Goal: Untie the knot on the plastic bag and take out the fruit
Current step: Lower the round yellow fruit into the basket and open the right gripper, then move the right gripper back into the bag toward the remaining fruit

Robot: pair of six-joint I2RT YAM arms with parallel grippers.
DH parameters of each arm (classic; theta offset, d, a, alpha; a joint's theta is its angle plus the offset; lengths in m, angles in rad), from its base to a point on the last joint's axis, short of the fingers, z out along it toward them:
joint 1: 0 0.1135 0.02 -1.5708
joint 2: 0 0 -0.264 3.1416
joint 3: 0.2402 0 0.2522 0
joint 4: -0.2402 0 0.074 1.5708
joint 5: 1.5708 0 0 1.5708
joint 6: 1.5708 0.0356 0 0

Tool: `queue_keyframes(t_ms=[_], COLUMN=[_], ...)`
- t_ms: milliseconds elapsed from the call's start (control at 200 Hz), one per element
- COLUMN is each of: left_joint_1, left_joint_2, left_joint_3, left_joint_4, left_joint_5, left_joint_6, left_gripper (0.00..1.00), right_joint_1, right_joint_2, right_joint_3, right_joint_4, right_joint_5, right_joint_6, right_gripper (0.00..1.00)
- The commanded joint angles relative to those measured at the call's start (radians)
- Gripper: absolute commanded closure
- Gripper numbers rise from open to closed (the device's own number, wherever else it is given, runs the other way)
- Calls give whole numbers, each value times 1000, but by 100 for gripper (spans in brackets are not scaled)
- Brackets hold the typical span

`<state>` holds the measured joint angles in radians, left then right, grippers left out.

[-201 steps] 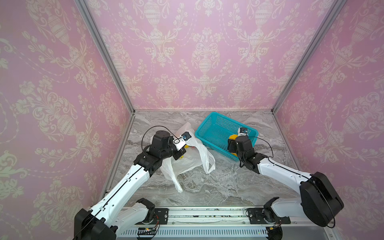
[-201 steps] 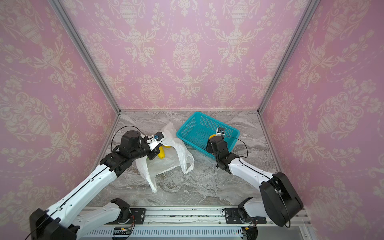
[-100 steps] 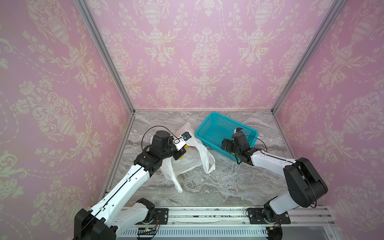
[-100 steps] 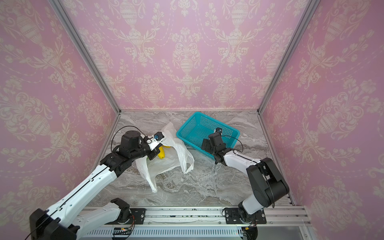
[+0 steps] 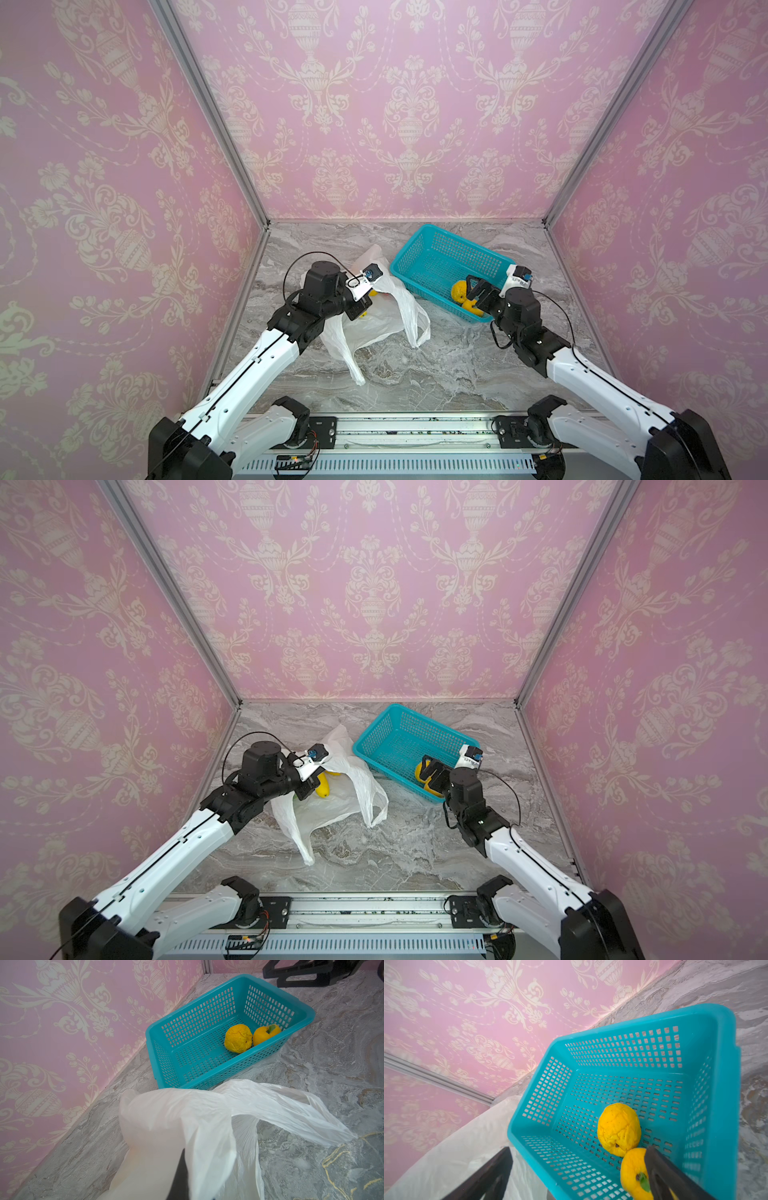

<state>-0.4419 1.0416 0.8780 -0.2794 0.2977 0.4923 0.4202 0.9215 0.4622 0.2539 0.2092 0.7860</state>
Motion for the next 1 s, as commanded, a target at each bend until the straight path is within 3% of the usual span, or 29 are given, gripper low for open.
queue_keyframes(t_ms=[0, 55, 160, 235, 335, 380, 525, 625, 771, 991], left_joint_1=[3, 3, 33, 59, 71, 71, 71, 71, 71, 69], left_joint_2=[3, 18, 45, 60, 67, 63, 75, 78, 68, 58], left_joint_3=[5, 31, 79, 113, 134, 126, 122, 126, 120, 111], left_joint_4=[-24, -44, -58, -67, -79, -68, -65, -66, -63, -56], left_joint_5=[0, -11, -6, 8, 47, 69, 88, 94, 95, 100], left_joint_6=[-28, -50, -118, -163, -180, -184, -186, -187, -179, -173], left_gripper=[100, 100, 100, 100, 100, 100, 100, 100, 100, 100], right_joint_1=[0, -4, 3, 51, 192, 279, 498, 573, 697, 710], right_joint_2=[-108, -138, -119, -77, -40, -27, 61, 187, 401, 626], right_joint_3=[-33, -47, 16, 54, 88, 103, 142, 203, 316, 373], right_joint_4=[78, 69, 37, 33, 43, 47, 114, 152, 197, 375], right_joint_5=[-68, -65, -289, -327, -268, -224, -76, -77, 54, 75], right_joint_6=[-66, -66, -180, -217, -307, -375, -532, -585, -663, -600], right_gripper=[0, 0, 0, 0, 0, 5, 34, 52, 58, 63])
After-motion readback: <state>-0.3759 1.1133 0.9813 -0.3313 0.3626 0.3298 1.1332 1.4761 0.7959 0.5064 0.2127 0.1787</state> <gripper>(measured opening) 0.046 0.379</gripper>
